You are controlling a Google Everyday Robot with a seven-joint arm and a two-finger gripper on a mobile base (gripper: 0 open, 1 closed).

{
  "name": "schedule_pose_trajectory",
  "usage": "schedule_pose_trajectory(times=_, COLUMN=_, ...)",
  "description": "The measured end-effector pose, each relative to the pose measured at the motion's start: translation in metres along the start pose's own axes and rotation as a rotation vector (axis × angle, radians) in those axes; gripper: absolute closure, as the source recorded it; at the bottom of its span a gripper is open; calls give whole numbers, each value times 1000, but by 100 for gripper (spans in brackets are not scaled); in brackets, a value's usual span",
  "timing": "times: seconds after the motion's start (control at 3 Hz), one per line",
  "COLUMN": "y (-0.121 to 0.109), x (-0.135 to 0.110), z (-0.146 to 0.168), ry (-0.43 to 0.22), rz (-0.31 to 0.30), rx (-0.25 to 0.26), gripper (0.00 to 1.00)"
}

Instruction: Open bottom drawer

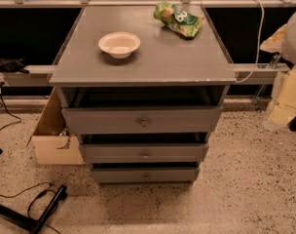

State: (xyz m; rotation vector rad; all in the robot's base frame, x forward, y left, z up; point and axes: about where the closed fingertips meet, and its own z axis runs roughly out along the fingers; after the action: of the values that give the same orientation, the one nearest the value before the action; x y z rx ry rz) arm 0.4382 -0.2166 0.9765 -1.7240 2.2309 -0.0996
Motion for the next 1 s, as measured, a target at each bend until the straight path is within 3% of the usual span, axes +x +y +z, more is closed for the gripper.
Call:
schedule_pose_trajectory(times=0.33, y=-3, x=-1, z=-2, ry=3, rz=-5, rx=13, gripper=0)
schedule_pose_trajectory(times=0.67, y=-3, x=4, z=17, ry=21, rz=-24, rx=11, gripper=0)
schedule_pose_trajectory(times=1.0, y=12, x=15, z=62, ry=16, rz=-52, rx=-1, gripper=0)
